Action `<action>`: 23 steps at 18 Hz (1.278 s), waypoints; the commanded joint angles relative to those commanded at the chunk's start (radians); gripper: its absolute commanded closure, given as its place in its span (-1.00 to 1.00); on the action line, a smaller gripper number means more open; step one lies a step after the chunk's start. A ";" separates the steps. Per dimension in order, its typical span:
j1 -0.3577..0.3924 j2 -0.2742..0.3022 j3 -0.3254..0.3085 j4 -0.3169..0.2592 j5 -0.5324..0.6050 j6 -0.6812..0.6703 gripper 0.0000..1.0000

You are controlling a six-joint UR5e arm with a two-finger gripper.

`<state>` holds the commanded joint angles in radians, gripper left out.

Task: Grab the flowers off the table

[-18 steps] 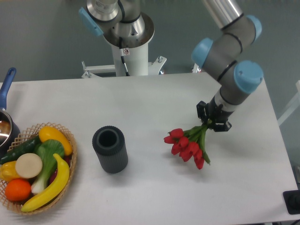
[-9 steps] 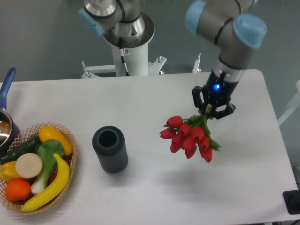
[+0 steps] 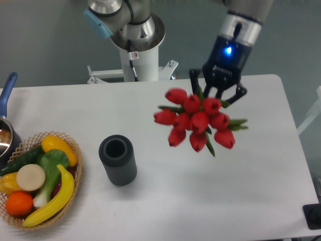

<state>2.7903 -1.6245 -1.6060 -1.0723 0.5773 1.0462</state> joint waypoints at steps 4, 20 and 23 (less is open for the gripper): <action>0.009 -0.002 -0.006 0.002 -0.132 -0.022 0.59; 0.014 -0.005 -0.054 0.029 -0.160 -0.025 0.59; 0.020 0.000 -0.055 0.029 -0.160 -0.025 0.59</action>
<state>2.8102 -1.6245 -1.6613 -1.0431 0.4172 1.0216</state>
